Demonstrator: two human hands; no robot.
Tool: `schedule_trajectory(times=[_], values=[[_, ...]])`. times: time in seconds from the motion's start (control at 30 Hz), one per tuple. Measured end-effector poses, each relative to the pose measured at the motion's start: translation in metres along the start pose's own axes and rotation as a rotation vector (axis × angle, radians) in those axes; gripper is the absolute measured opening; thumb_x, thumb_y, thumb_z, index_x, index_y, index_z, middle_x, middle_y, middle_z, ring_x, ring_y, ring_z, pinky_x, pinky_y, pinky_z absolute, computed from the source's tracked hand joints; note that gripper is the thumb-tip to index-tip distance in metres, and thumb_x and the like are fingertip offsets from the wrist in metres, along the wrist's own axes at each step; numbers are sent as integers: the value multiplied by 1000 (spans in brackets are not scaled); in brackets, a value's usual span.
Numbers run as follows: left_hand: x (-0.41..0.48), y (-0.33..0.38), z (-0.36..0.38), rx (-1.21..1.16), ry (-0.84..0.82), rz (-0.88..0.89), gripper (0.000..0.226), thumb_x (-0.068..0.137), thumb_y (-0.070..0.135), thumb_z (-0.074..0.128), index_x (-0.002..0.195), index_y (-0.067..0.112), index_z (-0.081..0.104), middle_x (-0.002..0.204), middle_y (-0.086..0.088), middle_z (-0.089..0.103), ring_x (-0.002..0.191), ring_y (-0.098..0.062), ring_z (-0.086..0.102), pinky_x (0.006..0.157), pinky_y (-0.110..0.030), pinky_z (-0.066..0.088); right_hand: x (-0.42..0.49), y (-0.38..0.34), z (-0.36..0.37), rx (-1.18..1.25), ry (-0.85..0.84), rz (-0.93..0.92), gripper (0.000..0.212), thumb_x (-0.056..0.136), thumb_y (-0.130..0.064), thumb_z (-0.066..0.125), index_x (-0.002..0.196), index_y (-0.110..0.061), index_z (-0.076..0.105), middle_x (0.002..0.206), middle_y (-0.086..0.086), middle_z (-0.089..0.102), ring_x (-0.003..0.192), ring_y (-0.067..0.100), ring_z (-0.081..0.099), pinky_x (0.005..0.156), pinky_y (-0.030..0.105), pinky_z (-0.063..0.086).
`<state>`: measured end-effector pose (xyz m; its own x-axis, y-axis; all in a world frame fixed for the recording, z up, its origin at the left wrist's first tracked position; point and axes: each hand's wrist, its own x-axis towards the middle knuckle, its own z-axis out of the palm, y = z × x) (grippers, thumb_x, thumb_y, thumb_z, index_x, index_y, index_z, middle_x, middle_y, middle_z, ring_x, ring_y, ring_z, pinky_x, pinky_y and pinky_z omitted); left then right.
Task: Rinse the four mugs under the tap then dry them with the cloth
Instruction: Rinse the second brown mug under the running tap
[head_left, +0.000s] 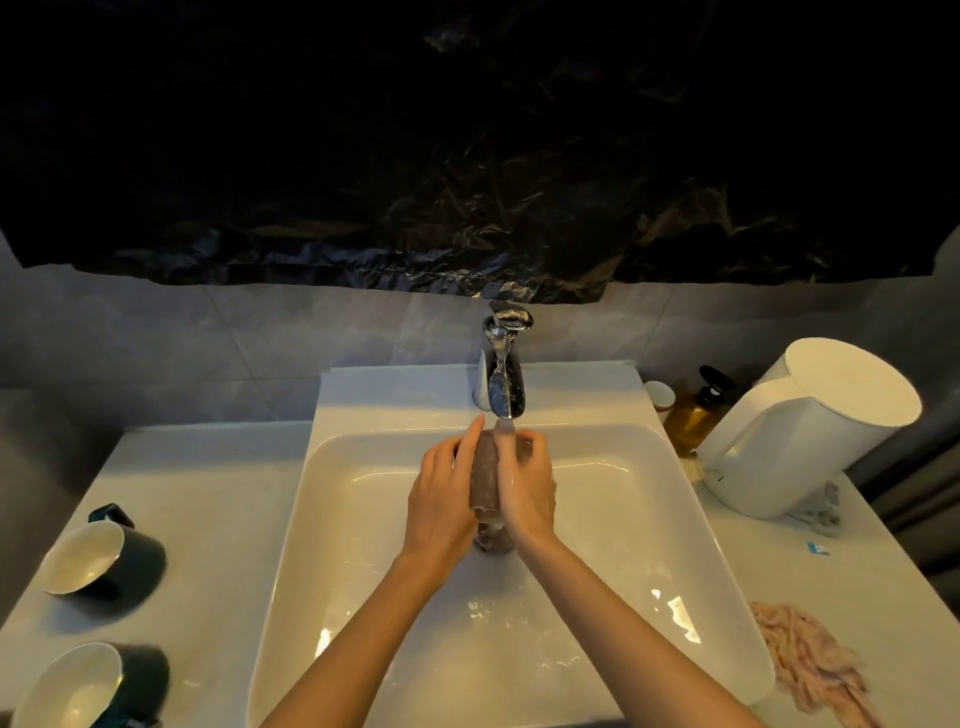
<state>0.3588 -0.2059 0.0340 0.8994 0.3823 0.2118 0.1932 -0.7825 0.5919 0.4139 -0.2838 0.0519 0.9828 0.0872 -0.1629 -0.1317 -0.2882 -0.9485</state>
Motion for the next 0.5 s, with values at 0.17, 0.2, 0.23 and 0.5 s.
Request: schedule_trajectory(times=[0.17,0.2,0.23,0.5], values=[[-5,-7,1,6,40,-47,74,82,30,72,144,21,34,136,-5,47,124,-22,46,91,-35,52,16,3,4,17,-109,-30,31,92,-54,50,88,-26,63,93,0,67,85,14,64,82,41,55],[-5,-8,2,14,44,-38,73,80,28,73,143,23,35,134,-4,49,122,-22,47,89,-34,52,20,1,3,92,-122,114,33,92,-52,51,86,-23,65,90,4,70,84,20,66,83,44,55],[-5,-10,2,19,45,-30,72,80,26,73,142,24,36,133,-3,49,122,-21,47,88,-34,52,22,0,3,176,-128,260,35,92,-51,50,87,-21,66,90,7,71,85,24,67,85,45,55],[-1,-8,1,18,18,-82,67,86,29,66,144,22,32,140,-1,44,127,-18,40,94,-32,49,-6,-2,11,-77,-65,-90,28,97,-49,43,97,-24,53,102,1,57,89,17,58,82,36,47]])
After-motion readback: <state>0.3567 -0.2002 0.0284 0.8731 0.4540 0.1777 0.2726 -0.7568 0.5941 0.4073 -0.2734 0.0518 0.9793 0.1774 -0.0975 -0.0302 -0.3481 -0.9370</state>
